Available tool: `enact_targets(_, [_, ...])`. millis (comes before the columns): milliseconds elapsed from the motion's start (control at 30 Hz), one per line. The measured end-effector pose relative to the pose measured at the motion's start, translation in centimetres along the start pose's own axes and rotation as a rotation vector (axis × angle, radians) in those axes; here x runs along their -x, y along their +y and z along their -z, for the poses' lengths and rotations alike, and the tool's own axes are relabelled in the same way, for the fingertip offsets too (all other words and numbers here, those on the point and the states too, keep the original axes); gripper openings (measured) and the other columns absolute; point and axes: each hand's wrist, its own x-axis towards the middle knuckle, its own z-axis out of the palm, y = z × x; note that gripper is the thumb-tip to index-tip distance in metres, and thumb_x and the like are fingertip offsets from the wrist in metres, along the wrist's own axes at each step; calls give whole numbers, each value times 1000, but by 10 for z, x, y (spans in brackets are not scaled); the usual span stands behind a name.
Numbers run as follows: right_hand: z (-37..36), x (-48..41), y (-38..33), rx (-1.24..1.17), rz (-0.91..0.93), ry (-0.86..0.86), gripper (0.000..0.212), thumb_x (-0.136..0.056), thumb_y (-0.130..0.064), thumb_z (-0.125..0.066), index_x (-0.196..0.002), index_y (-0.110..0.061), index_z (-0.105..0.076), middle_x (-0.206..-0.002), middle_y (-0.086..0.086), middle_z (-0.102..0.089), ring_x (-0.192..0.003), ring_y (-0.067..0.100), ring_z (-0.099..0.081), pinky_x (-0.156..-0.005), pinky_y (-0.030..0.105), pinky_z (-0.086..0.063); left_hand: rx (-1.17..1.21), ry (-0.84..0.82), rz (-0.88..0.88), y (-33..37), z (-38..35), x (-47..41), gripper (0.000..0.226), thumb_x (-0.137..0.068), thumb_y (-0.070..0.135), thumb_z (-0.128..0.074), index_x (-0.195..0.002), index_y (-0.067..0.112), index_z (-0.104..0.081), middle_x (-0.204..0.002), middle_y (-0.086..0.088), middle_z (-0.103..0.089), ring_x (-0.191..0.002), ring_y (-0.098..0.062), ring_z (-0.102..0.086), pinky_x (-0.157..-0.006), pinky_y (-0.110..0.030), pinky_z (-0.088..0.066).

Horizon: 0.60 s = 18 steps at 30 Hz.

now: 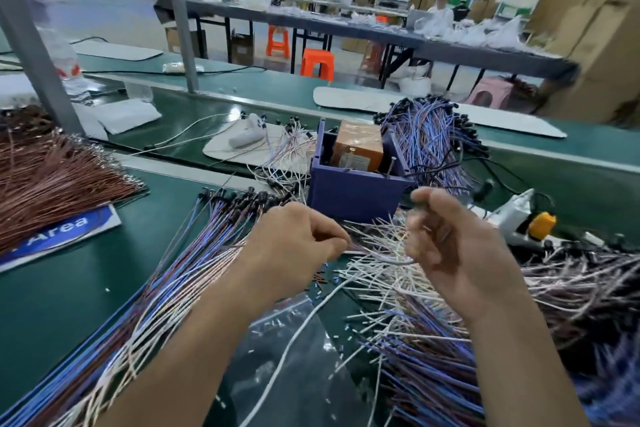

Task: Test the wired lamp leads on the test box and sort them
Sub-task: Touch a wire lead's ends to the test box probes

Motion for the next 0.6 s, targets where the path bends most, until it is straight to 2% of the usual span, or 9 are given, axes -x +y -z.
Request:
enact_targets(67, [-6,2,-4,515,24,-123,10,-89,-14,-70,-90,-14,-80,-70,0,-70,-45,4,-43,-42,15,-35,-85,23,-155,12,-8,-2,8,-85,39,-75,-89,45,-79,-61,28,-65,-50,3,-53,-46,-9,-33])
enact_targets(100, [-8,2,-2,691,17,-168,11,-90,-11,-71,-92,-15,-81,-70,-4,-73,-48,0,-49,-45,15,-40,-146,44,-260,15,-12,-3,12,-84,42,-72,-94,45,-76,-66,22,-69,-53,-3,-53,-48,-11,-33])
enact_targets(167, [-10,1,5,924,-18,-192,7,-90,-21,-73,-88,-19,-80,-67,-3,-73,-56,3,-56,-55,29,-49,-183,78,-398,17,-24,-7,9,-85,41,-73,-92,38,-79,-72,10,-73,-58,-11,-58,-54,-25,-44])
enact_targets(200, [-8,1,8,1000,-53,-176,14,-88,-31,-74,-82,-19,-78,-62,0,-69,-55,8,-53,-56,33,-44,-131,77,-400,14,-28,-9,9,-86,41,-77,-91,36,-81,-74,11,-75,-61,-9,-63,-57,-25,-47])
enact_targets(267, [5,0,12,988,-109,-114,28,-83,-39,-75,-73,-13,-74,-56,10,-57,-55,19,-44,-54,34,-36,57,78,-300,4,-32,-13,11,-81,36,-85,-92,34,-84,-76,19,-76,-66,0,-69,-61,-15,-49])
enact_targets(367, [33,-3,13,804,-123,51,17,-83,-23,-78,-70,-13,-75,-53,0,-38,-54,19,-30,-48,29,-26,278,111,-99,-19,-30,-21,24,-78,18,-89,-87,39,-84,-77,18,-77,-72,-2,-74,-67,-16,-56])
enact_targets(433, [48,-4,14,781,-144,90,15,-85,-21,-77,-72,-14,-77,-50,-4,-33,-49,15,-26,-46,26,-24,359,138,2,-31,-28,-24,27,-78,15,-88,-84,41,-83,-75,12,-78,-71,-4,-74,-65,-14,-55])
enact_targets(533, [55,-5,17,812,-176,19,19,-89,-27,-76,-77,-12,-79,-50,-3,-41,-50,16,-32,-51,30,-28,395,182,72,-40,-32,-30,23,-80,14,-87,-81,37,-83,-70,5,-77,-62,-5,-71,-60,-13,-52])
enact_targets(600, [52,-4,20,884,-149,14,32,-91,-45,-71,-76,-17,-80,-59,0,-65,-55,25,-51,-55,32,-41,413,172,101,-43,-33,-32,20,-80,15,-86,-79,34,-83,-66,0,-75,-56,-7,-65,-57,-18,-51])
